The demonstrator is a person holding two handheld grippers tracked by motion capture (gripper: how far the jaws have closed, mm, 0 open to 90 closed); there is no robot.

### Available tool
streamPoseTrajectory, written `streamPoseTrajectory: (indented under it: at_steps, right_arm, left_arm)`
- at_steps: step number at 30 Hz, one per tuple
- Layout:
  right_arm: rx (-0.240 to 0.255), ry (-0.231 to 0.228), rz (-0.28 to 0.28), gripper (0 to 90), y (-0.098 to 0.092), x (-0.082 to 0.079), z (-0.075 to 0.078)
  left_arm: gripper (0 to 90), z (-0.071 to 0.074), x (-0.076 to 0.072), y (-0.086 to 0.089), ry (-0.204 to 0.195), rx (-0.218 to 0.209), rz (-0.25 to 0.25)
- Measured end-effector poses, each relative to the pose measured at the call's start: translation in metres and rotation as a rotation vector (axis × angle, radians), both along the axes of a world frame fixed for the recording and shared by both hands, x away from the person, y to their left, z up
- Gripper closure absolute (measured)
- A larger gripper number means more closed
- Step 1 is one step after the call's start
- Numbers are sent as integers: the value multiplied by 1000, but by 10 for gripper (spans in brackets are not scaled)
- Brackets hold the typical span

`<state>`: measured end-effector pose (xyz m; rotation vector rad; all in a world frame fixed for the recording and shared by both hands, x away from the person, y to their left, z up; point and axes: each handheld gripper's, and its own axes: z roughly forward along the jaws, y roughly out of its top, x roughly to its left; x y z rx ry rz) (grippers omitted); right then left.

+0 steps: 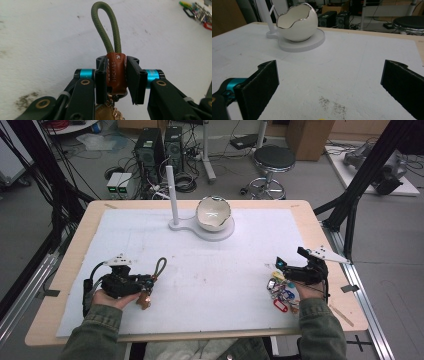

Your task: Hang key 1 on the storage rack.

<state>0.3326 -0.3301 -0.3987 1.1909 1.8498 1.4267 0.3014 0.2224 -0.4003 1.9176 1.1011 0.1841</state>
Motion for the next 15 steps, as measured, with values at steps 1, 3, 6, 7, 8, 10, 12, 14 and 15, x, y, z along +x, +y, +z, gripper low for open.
streamPoseTrajectory:
  at_steps: [1,3,6,7,8,10,12,14,15]
  right_arm:
    - [0,0,-2,8,0,0,0]
    - [-1,-1,-3,8,0,-1,0]
    - [0,-1,-3,8,0,-1,0]
    - [0,-1,-2,8,0,-1,0]
    - [0,-1,-2,8,0,-1,0]
    - [1,2,0,8,0,-1,0]
    - [0,0,1,8,1,-1,0]
    - [1,0,-1,8,1,-1,0]
    - [0,0,0,8,1,-2,1]
  left_arm:
    - [707,1,1,1,-5,-2,6]
    - [698,5,3,4,-17,-3,27]
    - [699,9,5,11,-32,-13,72]
    - [699,10,5,12,-35,-15,79]
    - [699,11,6,14,-34,-27,85]
    - [699,13,8,18,-33,-32,95]
    - [700,16,10,21,-30,-35,101]
    - [701,19,13,25,-33,-47,111]
    - [702,20,15,27,-34,-52,117]
